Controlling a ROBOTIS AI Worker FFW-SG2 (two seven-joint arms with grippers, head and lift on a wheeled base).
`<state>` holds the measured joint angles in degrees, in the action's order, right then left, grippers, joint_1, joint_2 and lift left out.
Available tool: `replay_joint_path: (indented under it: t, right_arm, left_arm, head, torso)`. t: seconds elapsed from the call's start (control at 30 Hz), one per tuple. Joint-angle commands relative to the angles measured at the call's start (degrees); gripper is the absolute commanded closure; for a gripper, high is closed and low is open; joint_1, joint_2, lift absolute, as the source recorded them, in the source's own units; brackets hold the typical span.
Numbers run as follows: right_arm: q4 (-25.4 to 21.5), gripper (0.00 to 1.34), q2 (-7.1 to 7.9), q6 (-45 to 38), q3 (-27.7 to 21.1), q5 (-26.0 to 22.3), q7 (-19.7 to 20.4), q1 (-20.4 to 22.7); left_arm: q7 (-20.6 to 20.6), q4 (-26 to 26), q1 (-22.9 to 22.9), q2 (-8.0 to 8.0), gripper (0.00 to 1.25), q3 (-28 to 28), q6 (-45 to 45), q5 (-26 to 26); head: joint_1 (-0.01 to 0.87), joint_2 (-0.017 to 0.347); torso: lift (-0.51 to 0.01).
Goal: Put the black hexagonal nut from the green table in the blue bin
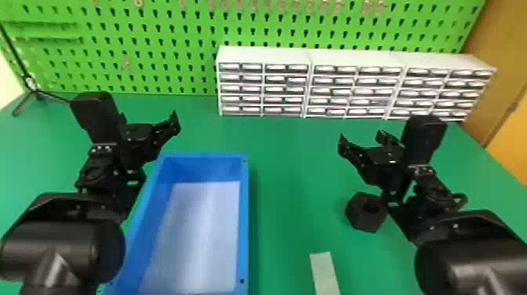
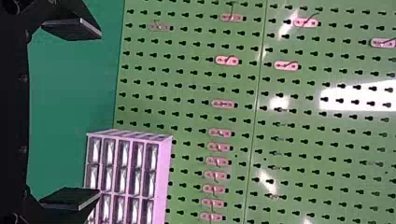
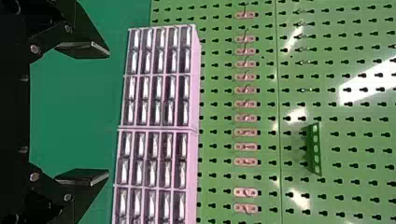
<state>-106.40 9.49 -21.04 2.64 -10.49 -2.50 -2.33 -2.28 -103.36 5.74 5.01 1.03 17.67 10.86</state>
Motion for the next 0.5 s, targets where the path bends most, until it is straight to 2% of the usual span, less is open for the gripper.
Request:
replay_joint_path:
  t: [0.0,0.47]
  right_arm:
    - [0.05,0.37,0.00,-0.22,0.00,-0.06,0.04,-0.04]
    - [-0.04,0.37,0.00,-0.31,0.00,-0.06,-0.05,0.05]
  left_arm:
    - [0.00,0.00,-0.02,0.00,0.10,0.03,0.00,0.03]
    - [0.00,0.00,0.06,0.00,0.10,0.11,0.00,0.12]
  head:
    - [0.692,0.008]
    - [0.692,0.008]
  torso:
    - [-0.097]
    - [-0.097]
